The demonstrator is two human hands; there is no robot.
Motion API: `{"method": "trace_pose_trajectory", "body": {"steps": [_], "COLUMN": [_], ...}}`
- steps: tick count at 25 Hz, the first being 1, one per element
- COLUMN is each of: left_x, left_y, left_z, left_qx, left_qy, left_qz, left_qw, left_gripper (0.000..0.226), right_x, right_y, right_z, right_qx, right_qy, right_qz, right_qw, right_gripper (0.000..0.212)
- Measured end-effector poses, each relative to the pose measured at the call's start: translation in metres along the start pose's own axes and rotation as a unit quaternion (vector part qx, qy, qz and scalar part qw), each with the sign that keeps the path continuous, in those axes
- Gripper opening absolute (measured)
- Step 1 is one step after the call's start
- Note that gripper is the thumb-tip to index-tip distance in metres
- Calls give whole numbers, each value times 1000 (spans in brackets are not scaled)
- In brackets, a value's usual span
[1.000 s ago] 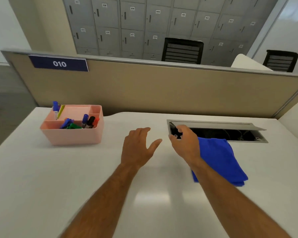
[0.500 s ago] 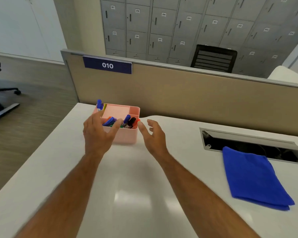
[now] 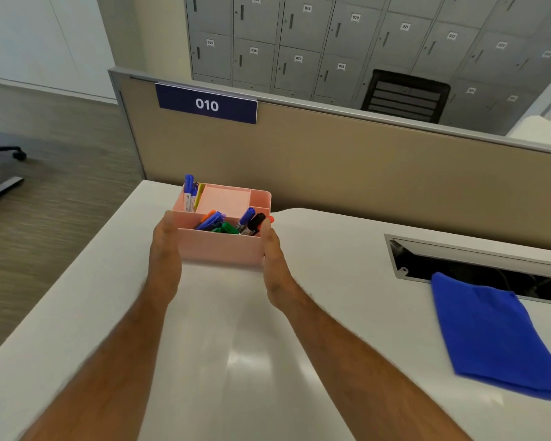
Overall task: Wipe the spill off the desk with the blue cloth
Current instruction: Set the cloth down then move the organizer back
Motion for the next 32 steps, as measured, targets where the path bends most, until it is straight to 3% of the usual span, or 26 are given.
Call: {"method": "trace_pose_trajectory", "body": {"steps": [2, 5, 7, 16, 22, 28, 32], "left_x": [-2, -3, -10, -72, -142, -192, -208], "left_y": [-1, -4, -8, -38, -74, -101, -110], "left_z": [-1, -2, -7, -36, -41, -32, -24], "left_qx": [6, -9, -19, -26, -25, -3, 7], "left_qy": [-12, -2, 4, -6, -13, -9, 6], "left_qz": [-29, -67, -61, 5, 69, 92, 93], "left_qw": [999, 998, 998, 1000, 997, 996, 996], "left_gripper": [67, 110, 120, 111, 121, 107, 115], "right_x": [-2, -6, 1, 66, 146, 197, 214], "right_y": [-1, -5, -10, -38, -58, -70, -74], "right_z": [2, 5, 7, 24, 20, 6, -5], "right_qx": [10, 12, 8, 24, 21, 13, 7], "right_qy": [-13, -21, -23, 13, 28, 43, 50], "right_qz": [6, 16, 3, -61, -106, -145, -151], "right_qw": [1000, 1000, 1000, 998, 994, 988, 987], "right_gripper": [89, 93, 98, 89, 88, 111, 102]}}
Point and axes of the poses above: each hand's wrist, its own y-axis towards the middle knuckle, its own x-axis out of the back of the hand, z = x × y, the point moved 4 cm from there along y, towards the middle knuckle, and after that the axes turned 10 degrees about -x, right-handed, at the moved point
